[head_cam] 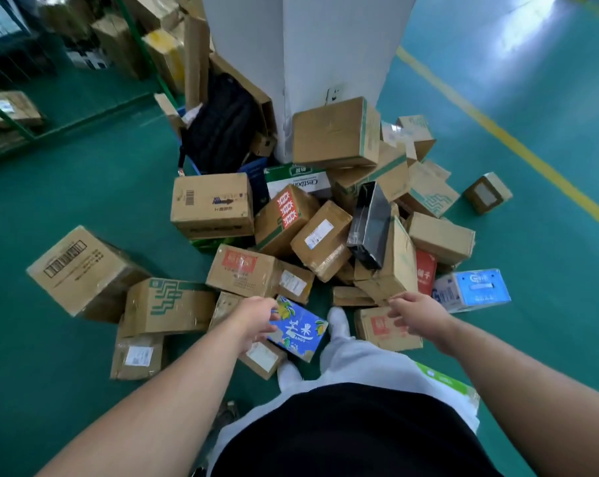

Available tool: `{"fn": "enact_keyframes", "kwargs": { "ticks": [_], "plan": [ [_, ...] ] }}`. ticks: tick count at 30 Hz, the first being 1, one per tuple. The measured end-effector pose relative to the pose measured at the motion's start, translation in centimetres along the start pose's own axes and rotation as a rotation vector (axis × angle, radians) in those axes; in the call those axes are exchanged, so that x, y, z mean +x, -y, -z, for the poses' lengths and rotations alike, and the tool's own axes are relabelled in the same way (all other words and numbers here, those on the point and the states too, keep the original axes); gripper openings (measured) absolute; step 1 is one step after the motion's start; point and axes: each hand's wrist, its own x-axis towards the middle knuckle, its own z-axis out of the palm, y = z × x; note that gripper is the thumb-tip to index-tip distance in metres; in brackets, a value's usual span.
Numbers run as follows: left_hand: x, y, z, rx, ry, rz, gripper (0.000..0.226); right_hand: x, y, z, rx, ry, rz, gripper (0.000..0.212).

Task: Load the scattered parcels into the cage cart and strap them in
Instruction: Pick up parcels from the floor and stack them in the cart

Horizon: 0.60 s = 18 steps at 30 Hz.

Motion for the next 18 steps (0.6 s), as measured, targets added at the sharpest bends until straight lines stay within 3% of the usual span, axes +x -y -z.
{"fn": "enact_keyframes", "kwargs": {
  "ticks": [12, 18],
  "plan": [
    [4.9, -10.6, 1.0, -0.007, -0.062, -0.026, 0.022, 8.0, 8.2, 1.6, 0.024, 0.064, 0.011, 0.017],
    [10.6, -20.0, -1.7, -0.029, -0.113, 0.007, 0.019, 19.1, 13.6, 5.8, 0.093, 0.018, -0.025, 0.018]
  ]
}}
